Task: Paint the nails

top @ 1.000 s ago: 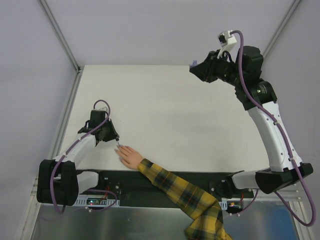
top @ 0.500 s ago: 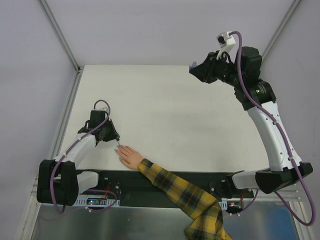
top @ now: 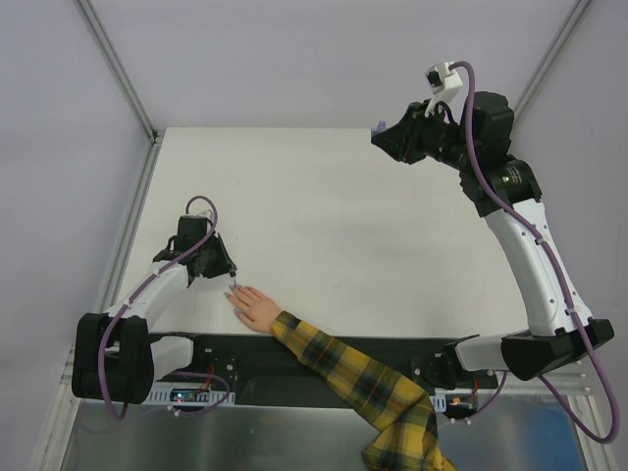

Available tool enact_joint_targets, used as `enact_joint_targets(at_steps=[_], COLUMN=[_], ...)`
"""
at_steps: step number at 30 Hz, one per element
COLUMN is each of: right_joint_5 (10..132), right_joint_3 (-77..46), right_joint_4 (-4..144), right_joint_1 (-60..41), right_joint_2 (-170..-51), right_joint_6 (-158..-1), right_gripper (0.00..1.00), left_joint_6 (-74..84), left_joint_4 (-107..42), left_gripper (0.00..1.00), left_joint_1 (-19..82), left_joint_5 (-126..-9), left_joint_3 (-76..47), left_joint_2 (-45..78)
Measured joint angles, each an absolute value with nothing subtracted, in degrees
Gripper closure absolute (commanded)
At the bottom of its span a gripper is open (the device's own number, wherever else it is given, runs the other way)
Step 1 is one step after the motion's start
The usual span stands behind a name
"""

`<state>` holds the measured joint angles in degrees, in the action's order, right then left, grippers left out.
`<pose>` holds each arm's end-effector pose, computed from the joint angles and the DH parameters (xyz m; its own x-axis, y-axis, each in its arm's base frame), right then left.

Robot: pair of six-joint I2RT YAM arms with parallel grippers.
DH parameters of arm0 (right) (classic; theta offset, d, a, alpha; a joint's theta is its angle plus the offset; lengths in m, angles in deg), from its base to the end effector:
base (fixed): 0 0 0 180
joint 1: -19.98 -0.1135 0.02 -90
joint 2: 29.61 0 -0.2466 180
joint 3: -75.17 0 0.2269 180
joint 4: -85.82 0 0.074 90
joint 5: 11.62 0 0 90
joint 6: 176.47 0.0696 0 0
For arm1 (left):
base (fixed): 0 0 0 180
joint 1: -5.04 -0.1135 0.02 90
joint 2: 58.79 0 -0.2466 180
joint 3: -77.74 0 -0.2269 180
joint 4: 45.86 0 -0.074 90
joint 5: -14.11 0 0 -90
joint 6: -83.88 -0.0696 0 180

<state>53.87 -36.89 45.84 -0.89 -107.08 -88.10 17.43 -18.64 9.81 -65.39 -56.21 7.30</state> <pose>0.2607 0.1303 0.4701 -0.0675 -0.0534 -0.9963 -0.7123 0.7018 0.0106 0.2280 -0.0318 0.1566 -0.7529 -0.3314 -0.5687 -0.1045 0.9132 -0.3939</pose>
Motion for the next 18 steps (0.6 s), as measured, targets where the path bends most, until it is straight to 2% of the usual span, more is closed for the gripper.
enact_joint_targets(at_steps=[18], right_joint_5=[53.9], right_joint_3=[-36.9], right_joint_4=[45.9], right_joint_1=[-0.9], right_joint_2=[-107.1], right_joint_6=[-88.1], right_gripper=[1.00], left_joint_6=[17.2], left_joint_4=[-18.6], left_gripper=[1.00], left_joint_1=[11.1], left_joint_5=[-63.9], left_joint_3=[-54.9], left_joint_2=[7.5])
